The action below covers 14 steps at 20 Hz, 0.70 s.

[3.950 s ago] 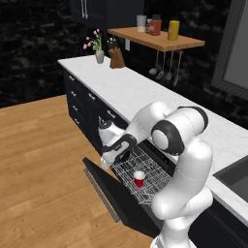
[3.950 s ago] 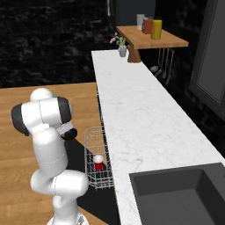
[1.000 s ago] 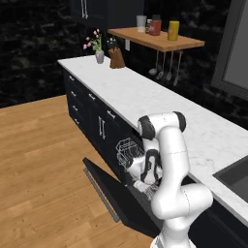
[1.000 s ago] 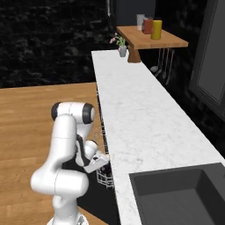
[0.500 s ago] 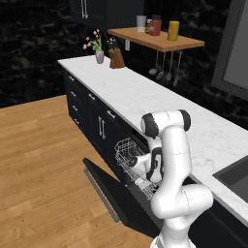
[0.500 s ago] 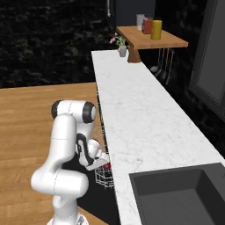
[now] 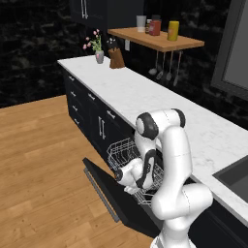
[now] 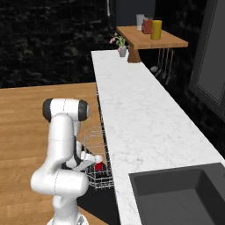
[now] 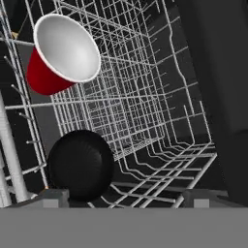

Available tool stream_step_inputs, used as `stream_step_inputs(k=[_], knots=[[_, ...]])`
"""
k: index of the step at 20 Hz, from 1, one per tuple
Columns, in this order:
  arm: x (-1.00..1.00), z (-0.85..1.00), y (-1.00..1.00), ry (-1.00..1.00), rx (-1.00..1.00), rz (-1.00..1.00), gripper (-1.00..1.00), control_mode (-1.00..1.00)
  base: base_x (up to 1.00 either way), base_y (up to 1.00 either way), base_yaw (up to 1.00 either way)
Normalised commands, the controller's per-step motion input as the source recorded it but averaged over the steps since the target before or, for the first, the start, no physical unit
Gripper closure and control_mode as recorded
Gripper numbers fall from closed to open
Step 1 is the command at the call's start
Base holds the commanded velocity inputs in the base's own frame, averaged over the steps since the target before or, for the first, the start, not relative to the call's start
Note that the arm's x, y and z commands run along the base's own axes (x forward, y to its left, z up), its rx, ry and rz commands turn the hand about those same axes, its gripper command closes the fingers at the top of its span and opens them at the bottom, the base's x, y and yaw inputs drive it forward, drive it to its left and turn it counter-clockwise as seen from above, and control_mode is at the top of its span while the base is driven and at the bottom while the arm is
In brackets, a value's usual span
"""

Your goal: Pick up the cup and bowl from the counter, place them in the dishwasher, and close the dishwasher door.

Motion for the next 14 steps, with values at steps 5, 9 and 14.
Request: stream_step_inputs(k=[5,9,14], knots=[[-0.38,0.87,0.5,-0.08,-0.07,0.21,-1.0,-1.0,0.0,0.0,0.0],[-0.2,0.58,0.41,0.07,-0.03,0.15,-1.0,-1.0,0.0,0.0,0.0],[0.01,-0.35,-0.01,0.37,0.0,0.17,-1.0,-1.0,0.0,0.0,0.0]])
